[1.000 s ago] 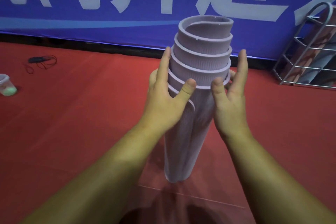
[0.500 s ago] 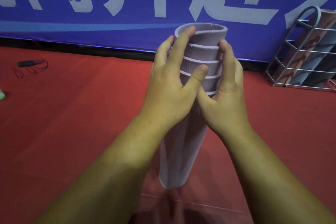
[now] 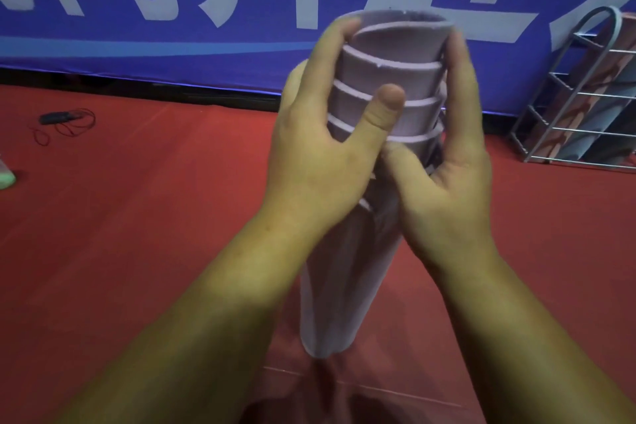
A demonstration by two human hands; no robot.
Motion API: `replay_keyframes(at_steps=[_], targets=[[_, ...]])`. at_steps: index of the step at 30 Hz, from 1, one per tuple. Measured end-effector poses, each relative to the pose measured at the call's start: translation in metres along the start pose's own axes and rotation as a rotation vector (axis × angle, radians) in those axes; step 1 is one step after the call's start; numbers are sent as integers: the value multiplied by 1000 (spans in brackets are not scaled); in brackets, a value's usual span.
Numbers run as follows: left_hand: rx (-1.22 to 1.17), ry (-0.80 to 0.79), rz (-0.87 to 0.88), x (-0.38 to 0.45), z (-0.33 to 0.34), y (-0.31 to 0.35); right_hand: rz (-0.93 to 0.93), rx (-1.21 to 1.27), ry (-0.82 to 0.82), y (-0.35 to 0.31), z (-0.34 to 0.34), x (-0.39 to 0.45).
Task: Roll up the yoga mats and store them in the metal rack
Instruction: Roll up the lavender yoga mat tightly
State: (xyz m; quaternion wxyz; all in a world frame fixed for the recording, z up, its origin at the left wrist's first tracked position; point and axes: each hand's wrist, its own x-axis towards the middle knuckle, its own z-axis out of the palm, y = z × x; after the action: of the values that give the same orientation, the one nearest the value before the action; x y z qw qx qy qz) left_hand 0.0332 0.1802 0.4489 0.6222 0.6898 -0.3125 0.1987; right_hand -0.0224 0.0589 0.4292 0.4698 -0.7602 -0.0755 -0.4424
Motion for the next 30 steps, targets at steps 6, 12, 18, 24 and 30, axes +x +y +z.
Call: replay_keyframes(at_steps=[6,12,18,24,30], targets=[[-54,-18,-180,-4,-2,-30,119,-91,49,29,18,-25],[-123,-84,-160,1,-3,-19,172,36,79,19,15,-19],[-100,-8,-194,-8,12,-12,202,-7,80,24,7,-16],[-97,-28,-137,-4,7,-6,186,29,129,12,-1,-6],[-14,-41,-170,-19,5,-16,261,-35,161,12,11,-19]])
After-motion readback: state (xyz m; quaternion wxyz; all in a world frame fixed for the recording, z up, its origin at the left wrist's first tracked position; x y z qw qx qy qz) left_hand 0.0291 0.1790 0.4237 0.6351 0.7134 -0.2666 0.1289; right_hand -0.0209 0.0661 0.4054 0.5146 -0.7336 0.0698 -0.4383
